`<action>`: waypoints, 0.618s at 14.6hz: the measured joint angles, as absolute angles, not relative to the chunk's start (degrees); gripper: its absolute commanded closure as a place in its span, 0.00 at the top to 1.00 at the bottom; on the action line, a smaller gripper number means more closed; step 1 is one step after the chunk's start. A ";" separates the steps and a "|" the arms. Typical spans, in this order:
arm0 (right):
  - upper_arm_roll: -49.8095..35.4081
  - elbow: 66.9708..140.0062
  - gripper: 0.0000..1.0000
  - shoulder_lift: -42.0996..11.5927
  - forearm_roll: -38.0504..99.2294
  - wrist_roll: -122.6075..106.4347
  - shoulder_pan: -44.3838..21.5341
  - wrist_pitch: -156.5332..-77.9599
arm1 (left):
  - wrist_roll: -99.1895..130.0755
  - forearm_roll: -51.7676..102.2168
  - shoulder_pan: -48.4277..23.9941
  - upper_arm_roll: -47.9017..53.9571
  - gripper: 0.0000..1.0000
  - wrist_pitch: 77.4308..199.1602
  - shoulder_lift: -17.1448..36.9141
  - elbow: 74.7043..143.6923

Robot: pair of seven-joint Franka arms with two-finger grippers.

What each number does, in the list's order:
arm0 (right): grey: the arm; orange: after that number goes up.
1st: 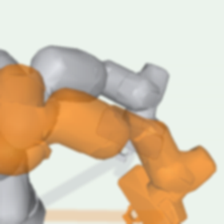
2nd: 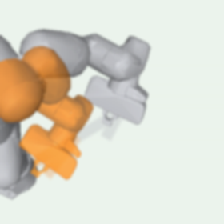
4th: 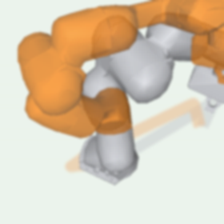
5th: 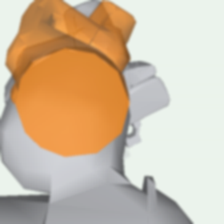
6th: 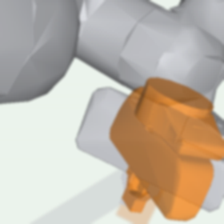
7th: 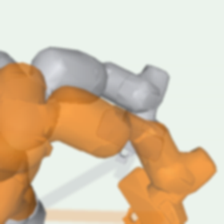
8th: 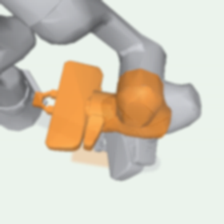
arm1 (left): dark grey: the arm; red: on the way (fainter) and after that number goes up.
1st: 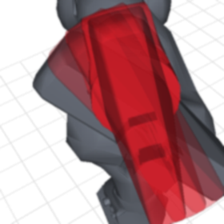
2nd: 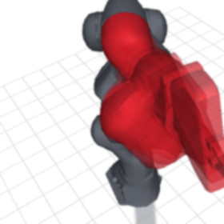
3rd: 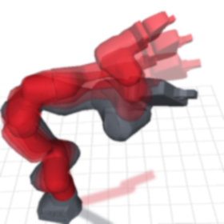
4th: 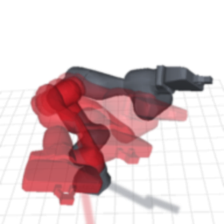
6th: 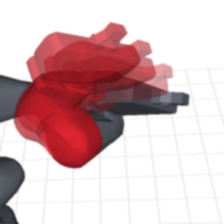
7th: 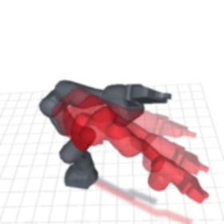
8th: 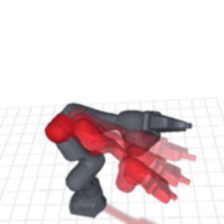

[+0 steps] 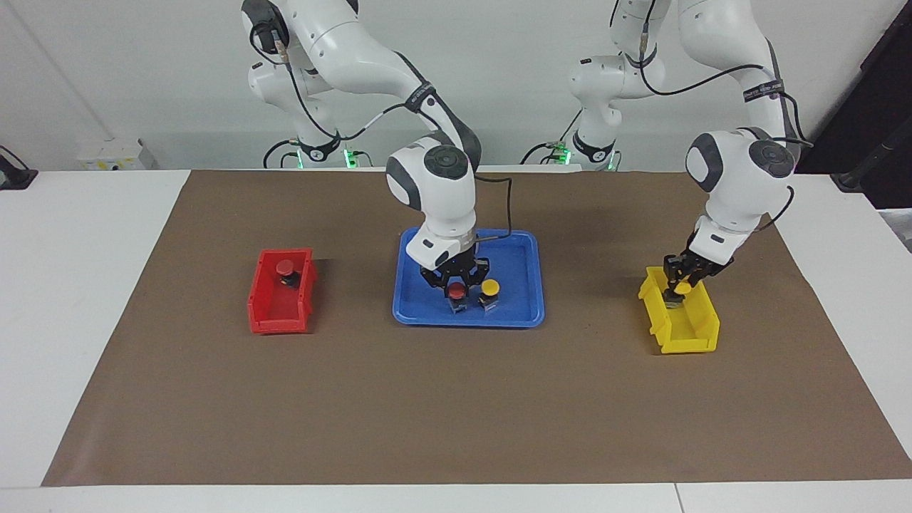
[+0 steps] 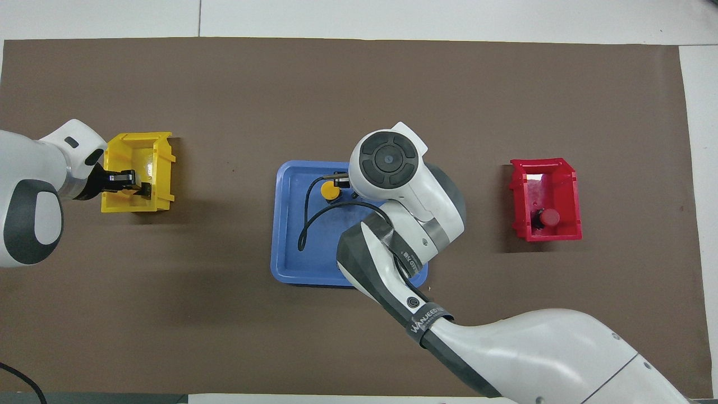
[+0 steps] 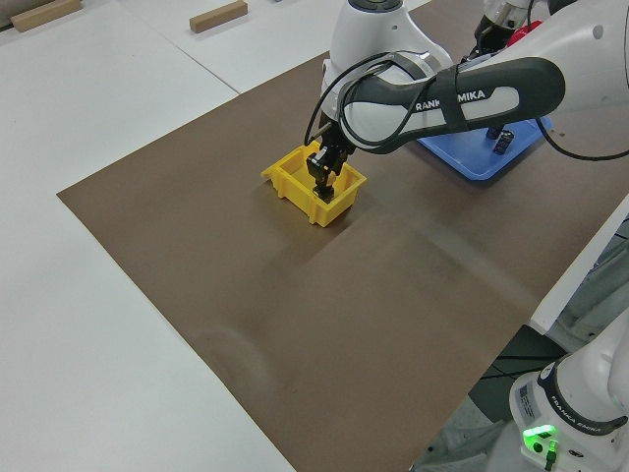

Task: Sort red and yellow buttons by color
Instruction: 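Place the red button in the red bin while the left gripper grasps yellow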

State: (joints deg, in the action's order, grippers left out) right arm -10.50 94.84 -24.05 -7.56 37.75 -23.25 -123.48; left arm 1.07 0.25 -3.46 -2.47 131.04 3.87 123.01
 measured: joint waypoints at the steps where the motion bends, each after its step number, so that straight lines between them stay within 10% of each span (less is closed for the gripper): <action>1: -10.41 93.13 0.23 -22.91 -7.93 36.25 -21.79 -120.11 | 1.07 0.25 -3.46 -2.46 0.56 131.00 3.85 122.86; 6: -10.22 96.45 0.23 -8.51 -4.30 13.18 -4.71 -107.18 | 1.07 0.25 -3.47 -2.39 0.96 120.31 3.04 114.74; 9: -10.11 104.63 0.23 -3.54 -2.93 0.70 3.89 -109.79 | 1.00 0.25 -3.54 -1.92 1.00 110.43 0.36 108.18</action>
State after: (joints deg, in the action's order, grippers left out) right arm -10.11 104.63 -3.54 -2.93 0.70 3.89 -109.79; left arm 1.00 0.25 -3.54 -1.92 110.43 0.36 108.18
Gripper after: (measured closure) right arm 0.577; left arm 0.123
